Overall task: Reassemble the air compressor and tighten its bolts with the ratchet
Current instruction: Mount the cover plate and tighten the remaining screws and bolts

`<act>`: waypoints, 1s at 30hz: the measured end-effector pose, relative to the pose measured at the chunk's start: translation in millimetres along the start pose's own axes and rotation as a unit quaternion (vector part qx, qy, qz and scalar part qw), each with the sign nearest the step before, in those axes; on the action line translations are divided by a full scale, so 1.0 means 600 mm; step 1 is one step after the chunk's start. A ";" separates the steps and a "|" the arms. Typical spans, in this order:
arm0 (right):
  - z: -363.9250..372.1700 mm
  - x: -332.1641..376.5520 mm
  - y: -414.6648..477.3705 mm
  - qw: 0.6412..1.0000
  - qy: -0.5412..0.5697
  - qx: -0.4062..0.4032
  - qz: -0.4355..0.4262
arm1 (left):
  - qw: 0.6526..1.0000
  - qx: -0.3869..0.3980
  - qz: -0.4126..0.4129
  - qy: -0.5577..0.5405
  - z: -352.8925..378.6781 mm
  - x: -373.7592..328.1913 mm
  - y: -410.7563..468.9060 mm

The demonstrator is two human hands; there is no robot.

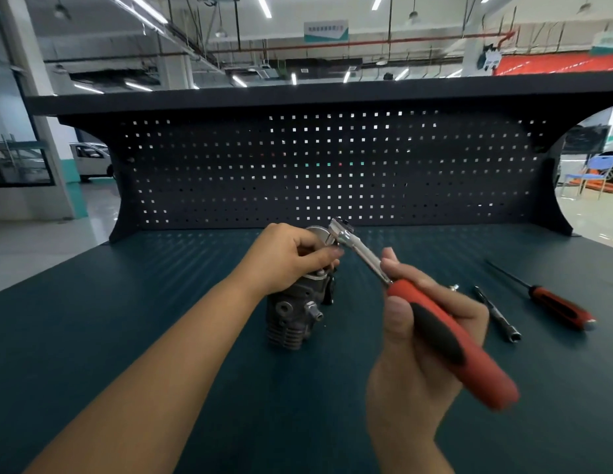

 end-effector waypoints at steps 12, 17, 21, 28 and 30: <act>-0.034 -0.279 0.040 0.797 0.247 -0.199 0.515 | 1.000 0.002 0.006 -0.016 0.002 0.007 0.005; -0.045 -0.179 0.060 0.912 0.202 -0.144 0.328 | 1.000 -0.004 0.002 -0.017 -0.004 0.015 0.003; -0.008 -0.057 0.039 0.987 0.107 -0.004 0.123 | 1.000 -0.013 0.002 -0.022 -0.003 0.010 0.002; -0.003 -0.029 0.026 0.999 0.034 -0.002 0.021 | 1.000 -0.014 0.012 -0.013 0.000 -0.001 -0.001; -0.032 -0.085 0.053 0.985 0.076 -0.057 0.143 | 1.000 -0.010 0.007 -0.014 0.000 0.000 -0.001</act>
Point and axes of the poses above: each hand's wrist, its own y-axis towards the middle knuckle, its own z-axis out of the palm, x = y × z, the point moved 9 cm from there along y, towards the middle knuckle, and after that the axes turned 2 degrees about -z, right-handed, at the moved point
